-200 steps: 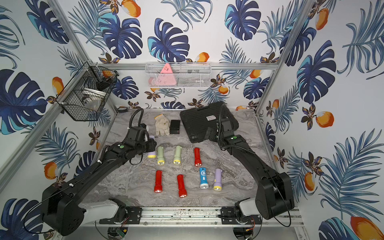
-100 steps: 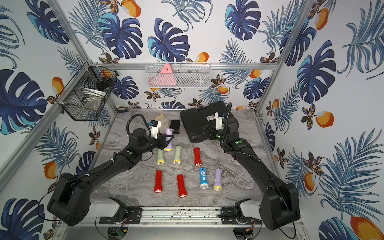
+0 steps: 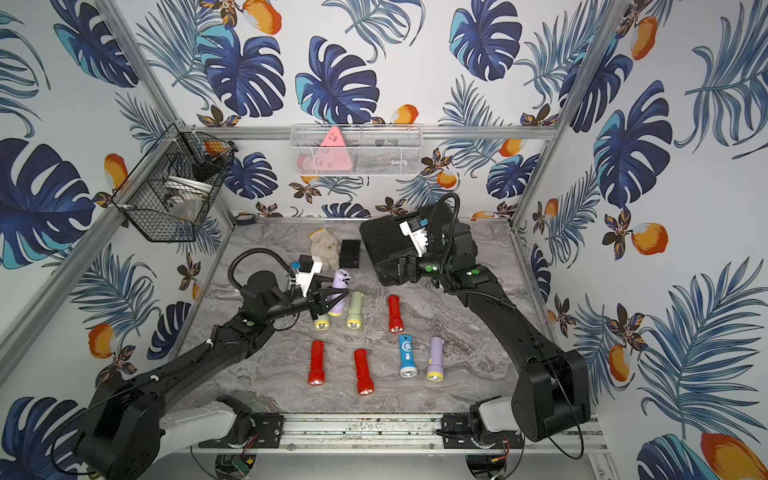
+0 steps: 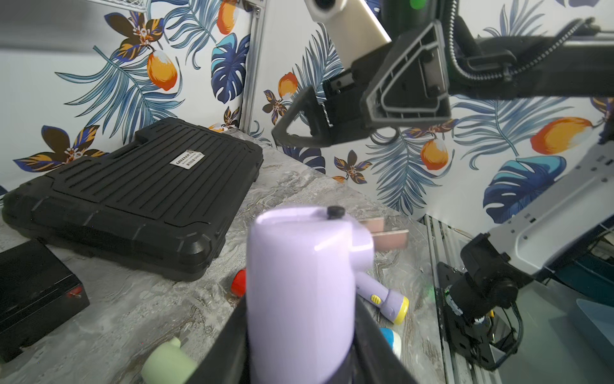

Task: Close the plug at the bottom of the flashlight
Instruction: Pick up the flashlight from the center of the board, then close the plug of the flashlight.

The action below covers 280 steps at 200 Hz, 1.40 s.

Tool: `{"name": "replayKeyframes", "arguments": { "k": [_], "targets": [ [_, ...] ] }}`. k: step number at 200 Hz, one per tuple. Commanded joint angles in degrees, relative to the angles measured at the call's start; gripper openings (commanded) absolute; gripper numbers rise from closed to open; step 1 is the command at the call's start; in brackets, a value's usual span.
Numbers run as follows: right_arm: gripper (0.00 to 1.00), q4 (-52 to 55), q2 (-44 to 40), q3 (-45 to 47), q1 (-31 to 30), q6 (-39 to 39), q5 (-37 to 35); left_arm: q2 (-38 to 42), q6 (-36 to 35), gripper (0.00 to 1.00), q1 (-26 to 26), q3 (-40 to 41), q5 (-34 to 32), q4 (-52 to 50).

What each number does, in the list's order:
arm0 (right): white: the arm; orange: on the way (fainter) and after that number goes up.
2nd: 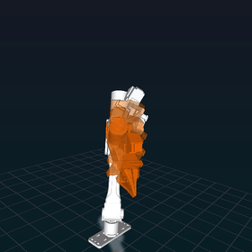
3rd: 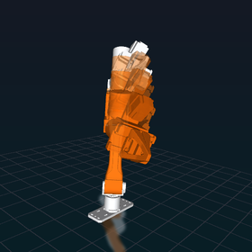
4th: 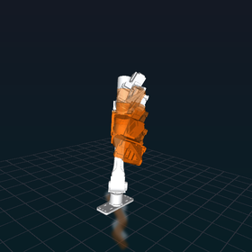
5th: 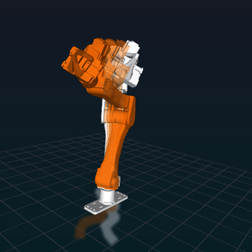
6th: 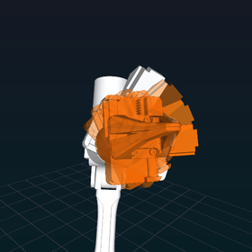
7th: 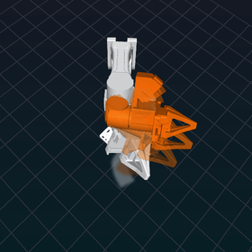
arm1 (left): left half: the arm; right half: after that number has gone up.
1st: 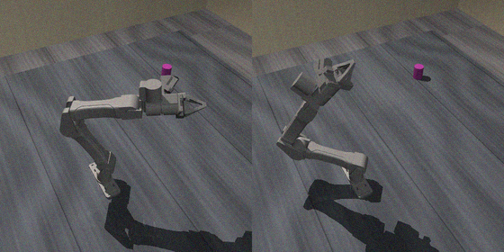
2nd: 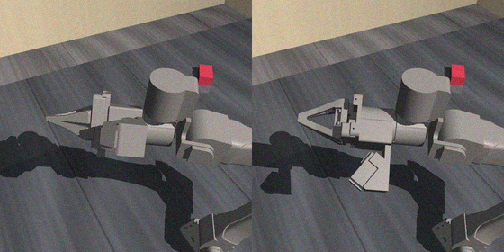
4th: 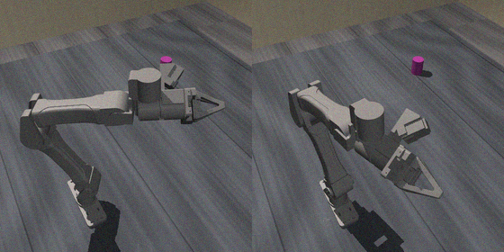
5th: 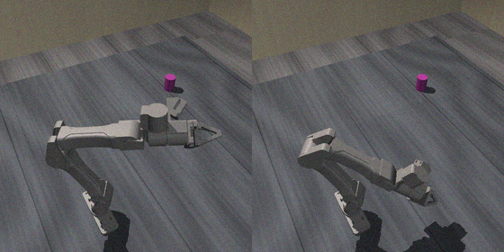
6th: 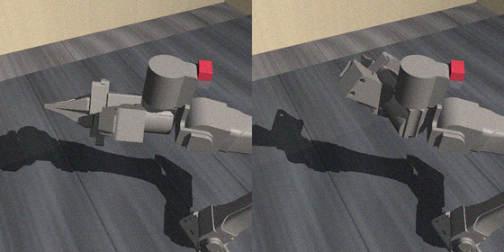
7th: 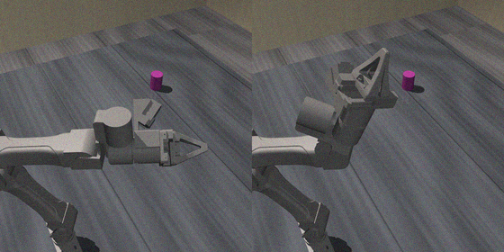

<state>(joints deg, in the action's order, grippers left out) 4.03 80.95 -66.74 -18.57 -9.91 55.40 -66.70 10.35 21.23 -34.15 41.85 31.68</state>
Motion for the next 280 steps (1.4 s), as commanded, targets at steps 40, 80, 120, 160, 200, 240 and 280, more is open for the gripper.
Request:
{"name": "replayKeyframes", "arguments": {
  "k": [40, 80, 120, 160, 200, 240, 280],
  "targets": [
    [0.89, 3.9, 2.96, -6.76, -5.88, 8.25, 9.08, -1.25, 0.19, 0.0, 0.03, 3.24, 8.52, 15.34],
    [0.83, 7.94, 4.12, -8.2, -8.97, 11.66, 9.68, -4.08, 9.91, 0.0, 0.1, 5.23, 11.89, 30.66],
    [0.78, 10.35, 4.22, -8.89, -10.56, 13.61, 10.38, -4.84, 12.91, 0.0, 0.63, 4.38, 14.04, 32.33],
    [0.77, 14.47, 4.28, -9.68, -12.07, 16.85, 9.63, -3.68, 10.08, 0.0, 2.05, 4.29, 14.94, 27.54],
    [0.74, 17.01, 5.36, -11.56, -12.53, 18.26, 10.59, -2.66, 7.32, 0.0, 2.76, 4.09, 14.59, 24.17],
    [0.72, 17.7, 5.1, -11.48, -13.47, 18.78, 10.15, -2.91, 6.85, 0.0, 2.77, 3.92, 14.49, 23.34],
    [0.69, 17.15, 4.7, -10.52, -13.93, 18.49, 9.92, -3.35, 6.7, 0.0, 2.79, 3.83, 14.54, 23.05]
  ]
}}
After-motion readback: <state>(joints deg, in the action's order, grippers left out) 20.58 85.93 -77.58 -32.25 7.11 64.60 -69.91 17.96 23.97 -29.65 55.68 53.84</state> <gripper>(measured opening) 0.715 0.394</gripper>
